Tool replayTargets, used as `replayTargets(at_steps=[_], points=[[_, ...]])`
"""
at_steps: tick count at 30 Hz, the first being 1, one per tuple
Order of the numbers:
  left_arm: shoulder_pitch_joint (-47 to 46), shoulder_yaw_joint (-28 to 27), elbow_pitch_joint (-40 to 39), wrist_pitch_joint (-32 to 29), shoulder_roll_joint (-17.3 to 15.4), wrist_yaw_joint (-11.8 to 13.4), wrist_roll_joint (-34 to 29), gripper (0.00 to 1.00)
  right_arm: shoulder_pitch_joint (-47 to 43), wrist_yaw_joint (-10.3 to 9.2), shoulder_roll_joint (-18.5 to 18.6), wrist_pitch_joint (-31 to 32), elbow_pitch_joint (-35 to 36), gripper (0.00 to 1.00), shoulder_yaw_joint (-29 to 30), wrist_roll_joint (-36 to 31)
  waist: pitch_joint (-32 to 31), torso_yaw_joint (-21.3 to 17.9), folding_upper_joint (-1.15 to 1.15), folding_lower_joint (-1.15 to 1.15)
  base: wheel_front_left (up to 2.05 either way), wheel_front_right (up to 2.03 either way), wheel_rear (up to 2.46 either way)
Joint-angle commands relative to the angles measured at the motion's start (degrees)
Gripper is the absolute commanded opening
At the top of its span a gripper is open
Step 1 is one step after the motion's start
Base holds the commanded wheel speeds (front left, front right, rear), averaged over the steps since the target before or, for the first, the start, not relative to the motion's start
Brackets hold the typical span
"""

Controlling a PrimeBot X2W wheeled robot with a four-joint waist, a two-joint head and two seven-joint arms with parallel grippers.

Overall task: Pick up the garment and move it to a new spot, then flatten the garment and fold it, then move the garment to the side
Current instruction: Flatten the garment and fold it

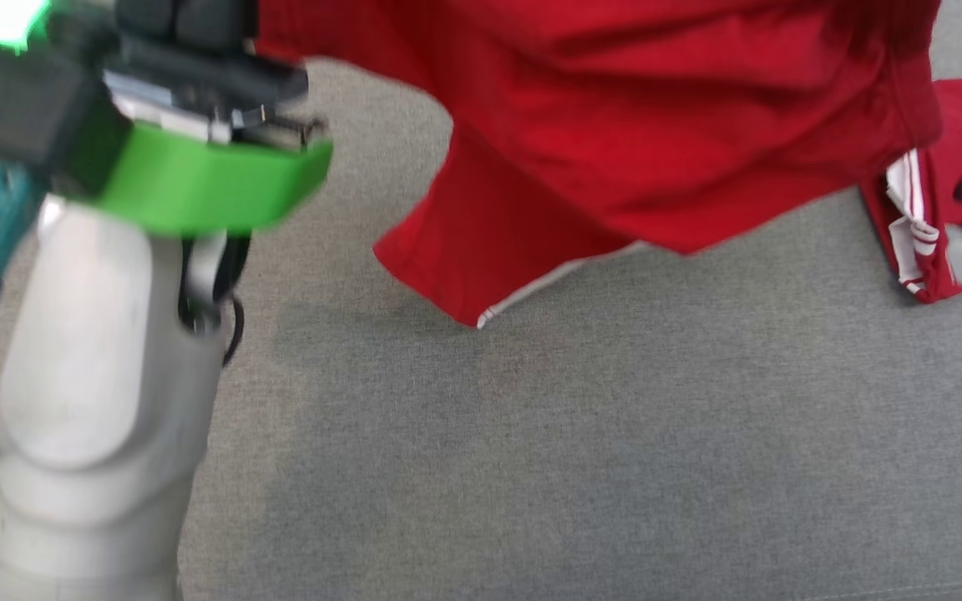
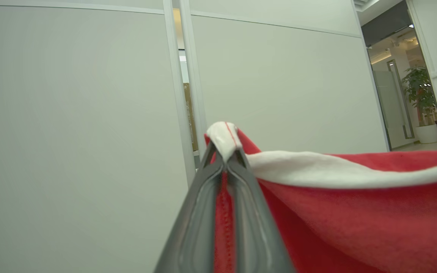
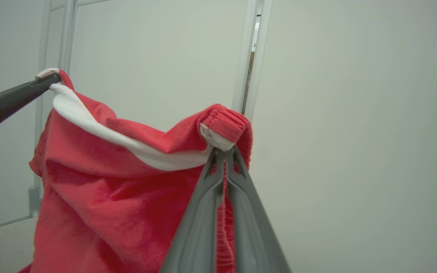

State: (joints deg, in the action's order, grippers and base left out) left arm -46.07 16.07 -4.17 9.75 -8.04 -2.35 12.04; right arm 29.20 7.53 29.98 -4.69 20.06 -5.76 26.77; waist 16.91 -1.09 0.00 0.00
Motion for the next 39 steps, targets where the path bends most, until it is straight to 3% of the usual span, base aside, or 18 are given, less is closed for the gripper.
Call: replayTargets(at_steps=[1, 7, 12, 19, 25, 30, 39], points=[[-3.72, -0.4, 3.31, 1.27, 0.39, -0.53, 0.39, 0.0, 3.11, -0.1, 0.31, -0.65, -1.6, 0.0, -0.83, 0.68, 4.07, 0.44, 0.0, 0.0, 0.0, 0.0, 0.0], [-20.25, -2.52, 20.83, 5.01, 2.57, -1.75, 1.81, 0.0, 18.67, -0.09, -0.86, -3.27, -12.41, 0.0, -6.71, 4.42, 8.51, 0.4, 0.0, 0.0, 0.0, 0.0, 0.0], [-29.66, -5.73, 32.62, 5.4, 3.41, -2.08, 2.55, 0.0, 31.73, -0.1, -4.98, -6.99, -26.31, 0.0, -12.51, 6.76, 10.39, -0.25, 0.0, 0.0, 0.0, 0.0, 0.0], [-27.31, -9.51, 46.3, 5.4, 4.46, -0.63, 3.19, 0.0, 40.42, -0.1, -15.13, -10.35, -48.18, 0.0, -15.91, 7.25, 12.42, -0.97, 0.0, 0.0, 0.0, 0.0, 0.0], [-20.57, -12.85, 54.3, 5.43, 4.96, 0.46, 6.73, 0.0, 35.8, -0.11, -21.45, -10.47, -57.47, 0.0, -15.69, 6.08, 14.07, -1.05, 0.0, 0.0, 0.0, 0.0, 0.0], [-13.31, -11.06, 55.26, 5.44, 4.99, -0.2, 11.1, 0.0, 28.44, -0.1, -22.68, -10.49, -56.96, 0.0, -17.35, 5.43, 14.35, -1.01, 0.0, 0.0, 0.0, 0.0, 0.0], [5.59, -11.66, 45.08, 5.42, 4.93, -0.67, 12.07, 0.0, 6.56, -0.1, -19.49, -10.48, -42.82, 0.0, -18.69, 4.72, 10.18, -1.1, 0.0, 0.0, 0.0, 0.0, 0.0]])
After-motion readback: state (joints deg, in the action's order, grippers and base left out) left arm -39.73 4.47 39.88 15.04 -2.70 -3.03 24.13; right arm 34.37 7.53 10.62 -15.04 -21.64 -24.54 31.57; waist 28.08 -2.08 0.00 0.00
